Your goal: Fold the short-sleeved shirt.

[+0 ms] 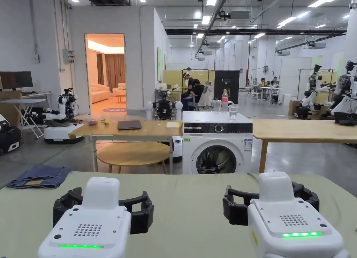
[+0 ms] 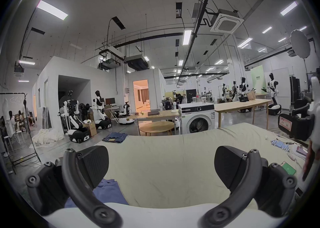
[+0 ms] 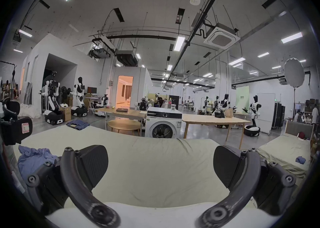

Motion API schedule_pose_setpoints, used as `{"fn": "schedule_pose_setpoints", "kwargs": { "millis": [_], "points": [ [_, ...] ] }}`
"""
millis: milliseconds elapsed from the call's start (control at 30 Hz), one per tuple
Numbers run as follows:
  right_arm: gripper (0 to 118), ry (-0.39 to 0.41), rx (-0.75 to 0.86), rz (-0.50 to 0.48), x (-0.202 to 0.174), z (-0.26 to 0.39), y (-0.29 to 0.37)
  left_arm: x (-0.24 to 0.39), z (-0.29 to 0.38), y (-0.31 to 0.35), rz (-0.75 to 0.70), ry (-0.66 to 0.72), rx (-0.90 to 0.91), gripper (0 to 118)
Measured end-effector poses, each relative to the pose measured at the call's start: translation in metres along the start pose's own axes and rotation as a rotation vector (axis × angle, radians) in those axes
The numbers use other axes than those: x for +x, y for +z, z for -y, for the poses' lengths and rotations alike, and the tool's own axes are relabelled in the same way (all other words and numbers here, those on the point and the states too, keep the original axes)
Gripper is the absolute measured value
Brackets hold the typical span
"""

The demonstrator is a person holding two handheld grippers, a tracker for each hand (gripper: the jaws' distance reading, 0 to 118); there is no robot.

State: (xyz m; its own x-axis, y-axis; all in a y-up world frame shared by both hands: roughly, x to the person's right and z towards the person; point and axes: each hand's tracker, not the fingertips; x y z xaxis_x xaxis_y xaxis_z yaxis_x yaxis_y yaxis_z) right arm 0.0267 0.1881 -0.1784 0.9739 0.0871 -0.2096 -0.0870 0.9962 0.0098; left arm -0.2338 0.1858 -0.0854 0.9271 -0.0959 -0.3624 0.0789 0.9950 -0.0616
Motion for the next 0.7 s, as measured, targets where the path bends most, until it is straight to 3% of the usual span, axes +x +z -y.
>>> {"fn": "schedule_pose_setpoints", "kwargs": {
  "millis": [33,67,100,133,167,200,267,333,467,700],
  "points": [
    [112,-0.002,0.001,-0.006,0.001,0.0,0.001,0.0,0.0,0.0,-0.001,0.002,-0.001,109],
    [106,-0.012,0.003,-0.028,0.002,0.0,0.003,0.0,-0.001,0.001,0.011,0.012,-0.005,71],
    [88,-0.023,0.001,-0.062,0.003,-0.001,0.005,-0.002,-0.001,0.003,0.026,0.034,0.008,0],
    [61,-0.019,0.0,-0.058,0.003,-0.001,0.005,-0.002,-0.002,0.003,0.03,0.047,0.005,0],
    [26,-0.005,0.003,-0.052,0.001,-0.001,0.006,-0.002,0.0,0.001,0.024,0.047,-0.073,0],
    [0,0.041,0.016,-0.01,-0.002,-0.002,0.006,-0.007,-0.004,0.003,0.005,0.048,-0.005,0],
    [0,0.077,0.024,0.054,-0.003,-0.001,0.006,-0.011,-0.007,0.005,0.024,0.037,-0.006,0],
    [0,0.01,0.008,-0.037,0.002,-0.012,0.009,-0.012,-0.005,0.005,0.004,0.025,-0.006,0],
    [0,0.028,0.012,-0.051,-0.021,-0.015,0.005,-0.032,-0.006,0.011,-0.041,0.028,-0.018,0],
    [0,-0.002,0.01,-0.347,-0.133,-0.015,0.003,-0.124,0.003,0.056,-0.298,0.021,-0.037,0]
  ]
}}
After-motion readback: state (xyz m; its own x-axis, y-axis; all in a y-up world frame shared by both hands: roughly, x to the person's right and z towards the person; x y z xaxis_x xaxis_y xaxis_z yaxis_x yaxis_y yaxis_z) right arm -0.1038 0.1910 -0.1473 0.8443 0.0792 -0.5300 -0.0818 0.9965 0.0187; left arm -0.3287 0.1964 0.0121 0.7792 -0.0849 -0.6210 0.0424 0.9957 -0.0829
